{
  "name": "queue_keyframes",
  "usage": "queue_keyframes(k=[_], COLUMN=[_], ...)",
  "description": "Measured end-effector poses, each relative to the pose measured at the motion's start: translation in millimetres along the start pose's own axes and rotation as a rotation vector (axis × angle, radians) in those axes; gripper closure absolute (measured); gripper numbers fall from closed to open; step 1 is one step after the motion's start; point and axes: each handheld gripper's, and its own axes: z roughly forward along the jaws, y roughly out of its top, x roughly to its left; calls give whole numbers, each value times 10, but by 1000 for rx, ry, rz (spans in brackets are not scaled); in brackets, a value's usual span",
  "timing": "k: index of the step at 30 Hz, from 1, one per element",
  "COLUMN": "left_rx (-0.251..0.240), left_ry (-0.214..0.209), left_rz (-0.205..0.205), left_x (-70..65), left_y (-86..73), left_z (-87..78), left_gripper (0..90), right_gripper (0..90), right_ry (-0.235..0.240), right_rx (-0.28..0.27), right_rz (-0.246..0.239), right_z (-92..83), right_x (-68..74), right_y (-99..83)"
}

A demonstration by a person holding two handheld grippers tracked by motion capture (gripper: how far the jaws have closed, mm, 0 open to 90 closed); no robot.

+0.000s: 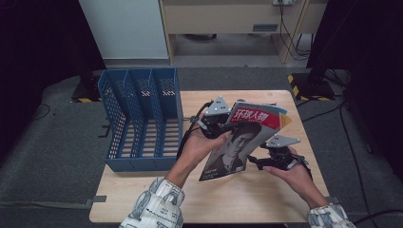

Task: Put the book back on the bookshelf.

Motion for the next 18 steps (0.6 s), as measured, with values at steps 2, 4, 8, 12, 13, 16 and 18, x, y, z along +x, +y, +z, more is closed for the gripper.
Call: queue_keyframes(k=[2, 4, 8, 12, 13, 16, 18], left_rx=[-1, -6, -11, -11, -13, -14, -2], left_ry=[-8, -16, -24, -23, -25, -29, -24], left_rz=[-3, -8, -18, -16, -18, -19, -17], left_x=[3, 10, 16, 17, 20, 23, 28], left_y=[-11, -22, -31, -30, -34, -40, -46], left_z=[-3, -3, -3, -11, -17, -21, -24], left_gripper=[867, 867, 867, 867, 867, 867, 867], right_gripper=[276, 302, 345, 363, 385, 433, 493], right_ry=[13, 28, 44, 46, 50, 57, 71], right_rx=[1, -7, -13, -15, -17, -22, -16], right_rz=[-10, -16, -32, -37, -35, -33, -29], right_z=[13, 19, 33, 35, 30, 24, 22], right_x=[0, 9, 27, 32, 25, 7, -10], right_y=[26, 39, 54, 63, 61, 58, 51])
